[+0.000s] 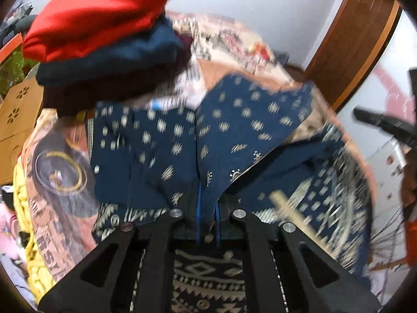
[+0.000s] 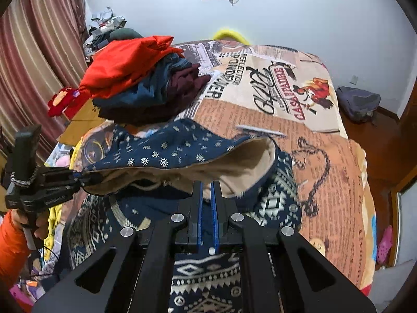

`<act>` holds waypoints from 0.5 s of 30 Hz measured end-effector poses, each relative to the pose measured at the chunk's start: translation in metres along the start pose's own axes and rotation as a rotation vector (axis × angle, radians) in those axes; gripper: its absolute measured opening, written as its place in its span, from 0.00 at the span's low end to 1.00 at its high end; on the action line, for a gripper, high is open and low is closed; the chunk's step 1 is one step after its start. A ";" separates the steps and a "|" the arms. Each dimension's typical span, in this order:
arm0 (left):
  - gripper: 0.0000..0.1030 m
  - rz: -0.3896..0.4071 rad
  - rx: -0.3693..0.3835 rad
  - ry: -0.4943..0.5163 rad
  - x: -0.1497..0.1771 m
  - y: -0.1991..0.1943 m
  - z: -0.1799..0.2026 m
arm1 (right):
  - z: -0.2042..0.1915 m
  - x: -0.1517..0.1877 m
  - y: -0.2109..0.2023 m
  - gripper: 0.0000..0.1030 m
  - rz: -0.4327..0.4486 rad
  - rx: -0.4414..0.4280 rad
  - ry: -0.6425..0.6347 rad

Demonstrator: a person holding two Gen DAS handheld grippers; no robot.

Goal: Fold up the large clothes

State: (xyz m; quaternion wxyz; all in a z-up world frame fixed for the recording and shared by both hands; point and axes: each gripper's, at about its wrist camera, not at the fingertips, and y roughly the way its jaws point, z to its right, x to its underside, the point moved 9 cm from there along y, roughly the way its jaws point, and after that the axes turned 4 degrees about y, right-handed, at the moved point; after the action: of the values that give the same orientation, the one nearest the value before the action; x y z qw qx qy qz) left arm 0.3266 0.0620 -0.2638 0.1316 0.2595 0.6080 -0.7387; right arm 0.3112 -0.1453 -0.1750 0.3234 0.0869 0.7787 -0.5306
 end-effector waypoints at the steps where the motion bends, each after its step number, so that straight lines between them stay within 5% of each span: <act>1: 0.09 -0.017 -0.019 0.015 0.004 0.003 0.000 | 0.001 0.004 0.002 0.06 -0.012 0.010 -0.001; 4: 0.26 -0.058 -0.067 0.069 0.008 0.011 0.004 | 0.004 0.012 0.007 0.12 -0.045 0.027 -0.005; 8: 0.54 0.001 -0.112 0.105 -0.009 0.005 0.010 | 0.010 0.017 0.013 0.53 -0.075 0.065 -0.009; 15: 0.58 0.055 -0.110 0.178 -0.052 0.011 0.034 | 0.001 0.007 0.019 0.59 -0.055 0.103 -0.095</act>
State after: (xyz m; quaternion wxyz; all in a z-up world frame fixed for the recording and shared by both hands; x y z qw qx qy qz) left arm 0.3677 0.0206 -0.2399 0.1112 0.3331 0.6496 -0.6744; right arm 0.3151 -0.1401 -0.1939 0.3402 0.0568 0.7362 -0.5823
